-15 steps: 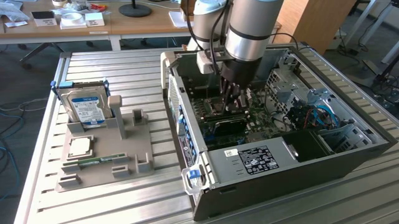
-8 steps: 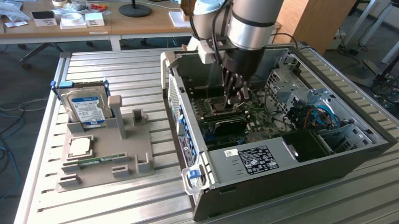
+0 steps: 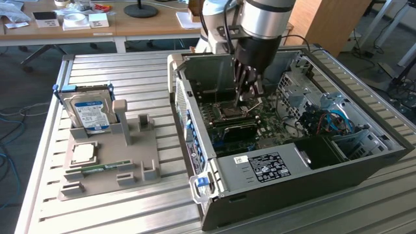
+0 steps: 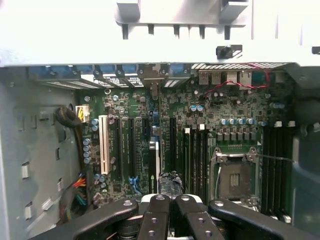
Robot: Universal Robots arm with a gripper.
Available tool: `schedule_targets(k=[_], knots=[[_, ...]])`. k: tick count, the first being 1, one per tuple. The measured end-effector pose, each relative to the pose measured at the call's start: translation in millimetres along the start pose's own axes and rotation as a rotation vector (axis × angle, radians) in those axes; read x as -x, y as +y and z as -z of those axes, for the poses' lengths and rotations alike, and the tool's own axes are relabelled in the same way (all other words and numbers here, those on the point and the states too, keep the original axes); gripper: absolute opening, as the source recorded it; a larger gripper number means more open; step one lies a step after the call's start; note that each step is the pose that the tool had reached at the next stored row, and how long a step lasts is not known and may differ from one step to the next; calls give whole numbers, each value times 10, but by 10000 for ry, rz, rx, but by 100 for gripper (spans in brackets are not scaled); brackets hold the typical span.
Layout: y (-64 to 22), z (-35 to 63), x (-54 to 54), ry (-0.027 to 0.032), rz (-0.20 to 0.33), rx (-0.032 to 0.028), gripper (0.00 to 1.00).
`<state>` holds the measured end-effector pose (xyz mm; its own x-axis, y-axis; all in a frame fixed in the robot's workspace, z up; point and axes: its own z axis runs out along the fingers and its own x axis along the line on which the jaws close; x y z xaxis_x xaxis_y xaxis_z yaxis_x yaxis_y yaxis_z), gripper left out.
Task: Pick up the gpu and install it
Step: 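Press down on the gpu until it lock into place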
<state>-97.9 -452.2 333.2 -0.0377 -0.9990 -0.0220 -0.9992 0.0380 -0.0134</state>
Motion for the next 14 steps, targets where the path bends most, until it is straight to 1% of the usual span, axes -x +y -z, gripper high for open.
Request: schedule_targets(k=[4,14], knots=[[-1,79,2,0,0,0,11],[-1,81,2,0,0,0,11]])
